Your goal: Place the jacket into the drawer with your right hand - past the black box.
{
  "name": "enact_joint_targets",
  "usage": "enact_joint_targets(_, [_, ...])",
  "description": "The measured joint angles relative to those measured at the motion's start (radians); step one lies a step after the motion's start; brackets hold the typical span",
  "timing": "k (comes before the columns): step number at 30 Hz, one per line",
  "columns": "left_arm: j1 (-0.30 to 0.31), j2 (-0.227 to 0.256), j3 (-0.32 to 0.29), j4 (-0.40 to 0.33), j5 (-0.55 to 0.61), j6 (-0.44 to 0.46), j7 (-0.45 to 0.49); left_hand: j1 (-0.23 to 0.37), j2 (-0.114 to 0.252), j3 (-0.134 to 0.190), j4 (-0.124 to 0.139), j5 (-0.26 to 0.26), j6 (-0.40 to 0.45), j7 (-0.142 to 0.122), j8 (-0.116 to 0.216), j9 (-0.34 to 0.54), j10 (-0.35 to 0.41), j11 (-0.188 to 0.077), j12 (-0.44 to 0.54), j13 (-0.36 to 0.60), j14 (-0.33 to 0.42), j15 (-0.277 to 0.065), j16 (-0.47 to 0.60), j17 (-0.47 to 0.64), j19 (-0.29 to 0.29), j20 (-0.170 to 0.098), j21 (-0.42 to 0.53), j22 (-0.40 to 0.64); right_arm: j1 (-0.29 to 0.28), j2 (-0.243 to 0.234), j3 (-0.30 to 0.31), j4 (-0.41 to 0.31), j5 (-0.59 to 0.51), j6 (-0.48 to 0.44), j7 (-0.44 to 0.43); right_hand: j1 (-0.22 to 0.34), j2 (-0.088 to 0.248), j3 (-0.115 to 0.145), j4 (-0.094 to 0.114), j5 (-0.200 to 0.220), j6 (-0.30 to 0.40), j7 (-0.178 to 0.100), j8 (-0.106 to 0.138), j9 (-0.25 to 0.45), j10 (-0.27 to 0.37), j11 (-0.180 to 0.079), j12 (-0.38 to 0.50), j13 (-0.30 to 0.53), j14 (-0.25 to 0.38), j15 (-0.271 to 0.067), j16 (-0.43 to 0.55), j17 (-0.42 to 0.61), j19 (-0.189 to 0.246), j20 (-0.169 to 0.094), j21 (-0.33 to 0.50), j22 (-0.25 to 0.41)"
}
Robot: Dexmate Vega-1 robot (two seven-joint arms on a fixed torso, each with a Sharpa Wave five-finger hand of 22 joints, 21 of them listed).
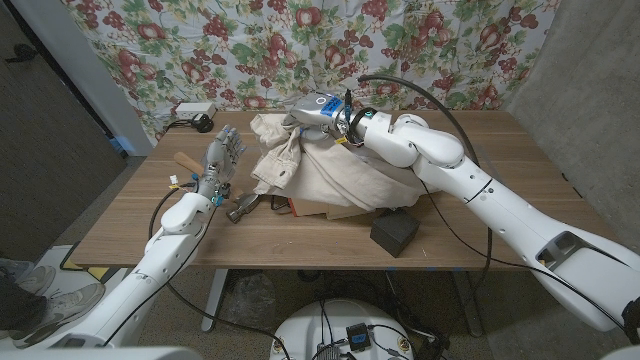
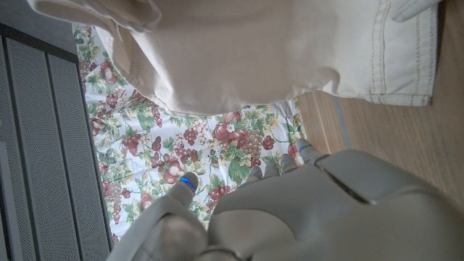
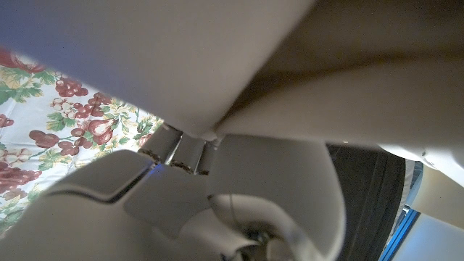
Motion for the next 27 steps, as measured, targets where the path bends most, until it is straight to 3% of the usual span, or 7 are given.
enact_joint_targets(6, [-0.005,-0.002,0.003,0.005,0.000,0.000,-0.001,0.000,0.000,0.000,0.000,0.000,0.000,0.000,0.000,0.000,0.000,0.000,0.000,0.000,0.000,0.000,0.000,0.000,0.000,0.000,0.000,0.000,0.002,-0.007,-0.006,-0.016,-0.019,-0.011,0.013,-0.051,0.037,-0.034,0.037,0.019,-0.044,-0.020,0.004,-0.024,-0.060,-0.021,-0.063,-0.049,-0.062,0.013,-0.081,-0.095,-0.094,0.010,-0.064,-0.014])
enact_joint_targets(12, [-0.011,-0.004,0.007,0.012,0.001,0.000,-0.002,0.000,0.000,0.000,0.000,0.000,0.000,0.000,0.000,0.000,0.000,0.000,0.000,0.000,0.000,0.000,0.000,0.000,0.000,0.000,0.000,0.000,0.003,-0.017,-0.012,-0.042,-0.047,-0.028,0.043,-0.222,-0.035,-0.083,0.098,0.044,-0.087,-0.034,0.009,-0.049,-0.087,-0.026,-0.138,-0.098,-0.131,0.034,-0.123,-0.218,-0.114,0.013,-0.131,-0.018])
enact_joint_targets(15, [-0.014,-0.005,0.009,0.014,0.002,0.000,-0.003,0.000,0.000,0.000,0.000,0.000,0.000,0.000,0.000,0.000,0.000,0.000,0.000,0.000,0.000,0.000,0.000,0.000,0.000,0.000,0.000,0.000,0.003,-0.021,-0.016,-0.056,-0.059,-0.035,0.057,-0.293,-0.063,-0.104,0.130,0.063,-0.111,-0.038,0.009,-0.060,-0.105,-0.019,-0.168,-0.116,-0.174,0.045,-0.127,-0.259,-0.116,0.041,-0.165,-0.018])
enact_joint_targets(20, [-0.018,-0.007,0.012,0.017,0.003,0.000,-0.004,0.000,0.000,0.000,0.000,0.000,0.000,0.000,0.000,0.000,0.000,0.000,0.000,0.000,0.000,0.000,0.000,0.000,0.000,0.000,0.000,0.000,0.005,-0.025,-0.020,-0.069,-0.078,-0.047,0.087,-0.357,-0.093,-0.124,0.158,0.089,-0.147,-0.040,0.009,-0.073,-0.140,-0.014,-0.208,-0.136,-0.244,0.058,-0.127,-0.301,-0.113,0.073,-0.218,-0.018])
enact_joint_targets(27, [-0.021,-0.008,0.014,0.021,0.003,0.000,-0.005,0.000,0.000,0.000,0.000,0.000,0.000,0.000,0.000,0.000,0.000,0.000,0.000,0.000,0.000,0.000,0.000,0.000,0.000,0.000,0.000,0.000,0.012,-0.028,-0.027,-0.083,-0.092,-0.060,0.133,-0.411,-0.111,-0.133,0.182,0.124,-0.253,-0.052,0.000,-0.090,-0.215,-0.013,-0.261,-0.157,-0.351,0.068,-0.127,-0.349,-0.155,0.114,-0.308,-0.018])
